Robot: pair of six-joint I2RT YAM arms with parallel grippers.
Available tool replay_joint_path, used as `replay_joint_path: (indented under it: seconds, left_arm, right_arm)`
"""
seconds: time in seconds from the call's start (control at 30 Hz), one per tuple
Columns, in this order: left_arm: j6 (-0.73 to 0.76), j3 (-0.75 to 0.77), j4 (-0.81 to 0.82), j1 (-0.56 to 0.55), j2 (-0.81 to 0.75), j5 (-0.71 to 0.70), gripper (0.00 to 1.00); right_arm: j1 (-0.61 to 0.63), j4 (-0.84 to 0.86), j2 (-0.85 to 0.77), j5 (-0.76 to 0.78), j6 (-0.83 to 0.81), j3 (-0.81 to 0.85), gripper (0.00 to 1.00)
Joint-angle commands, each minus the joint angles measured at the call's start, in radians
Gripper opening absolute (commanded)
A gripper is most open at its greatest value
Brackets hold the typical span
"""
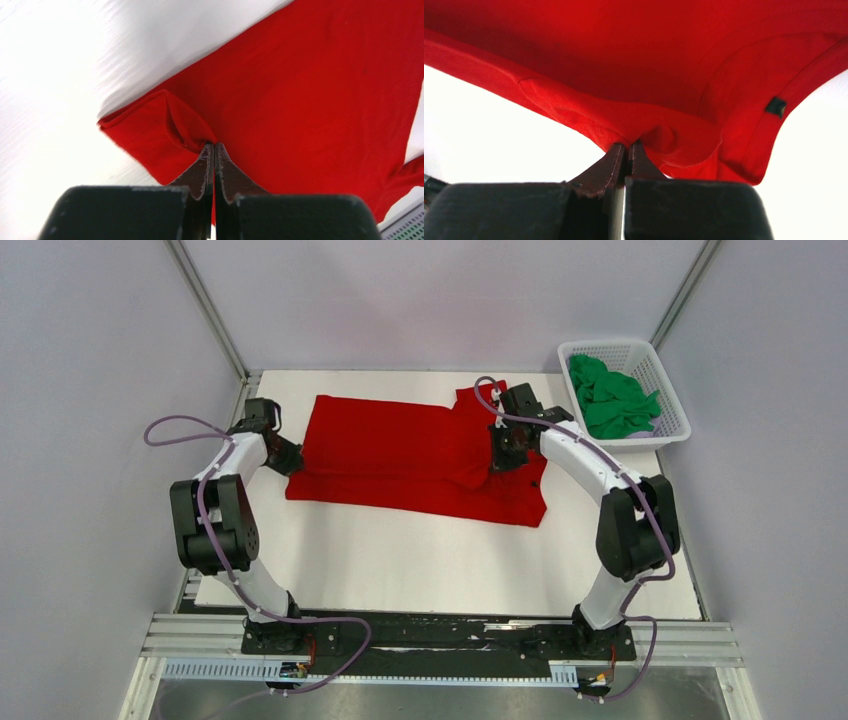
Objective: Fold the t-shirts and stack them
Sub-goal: Fold the flattened tshirt in 1/3 of the way
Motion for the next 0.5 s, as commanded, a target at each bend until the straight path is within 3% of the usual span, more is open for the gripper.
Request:
replay_joint_path:
  seconds: [0.0,0.07,0.1,0.13,0.17,0.23,0.27,0.33,0.4,0.47]
  left_arm:
    - [-0.007,0.110,0.071,0.005,0.101,0.005,0.15]
    - [0.003,0.158,0.083,0.005,0.156,0.015,0.38]
    - [0.008,0.171,0.102,0.005,0.184,0.021,0.44]
    - [0.011,0.200,0.106,0.005,0.194,0.021,0.63]
    - [0.020,0.217,0.105,0.005,0.209,0.023,0.70]
    - [0.039,0.277,0.088,0.003,0.215,0.023,0.92]
    - [0.045,0.285,0.080,0.001,0.203,0.026,0.98]
    - [0.067,0.286,0.067,-0.008,0.168,0.019,1.00]
    - [0.091,0.263,0.050,-0.023,0.122,0.001,1.00]
    - [0.120,0.231,0.033,-0.042,0.085,-0.008,1.00]
  right_arm:
    - [-0.042,0.152,0.108,0.053,-0.033,0.077,0.06]
    - [-0.054,0.226,0.173,0.119,-0.041,0.118,0.15]
    - [-0.059,0.263,0.208,0.199,-0.050,0.149,0.22]
    - [-0.066,0.285,0.244,0.257,-0.057,0.192,0.25]
    - [-0.070,0.294,0.280,0.318,-0.061,0.242,0.27]
    - [-0.072,0.290,0.322,0.408,-0.066,0.325,0.45]
    - [-0.071,0.285,0.316,0.402,-0.070,0.336,0.52]
    - [-0.068,0.289,0.265,0.326,-0.047,0.287,0.67]
    - [-0.065,0.294,0.194,0.228,-0.009,0.194,0.93]
    - [-0.060,0.301,0.112,0.079,0.033,0.093,1.00]
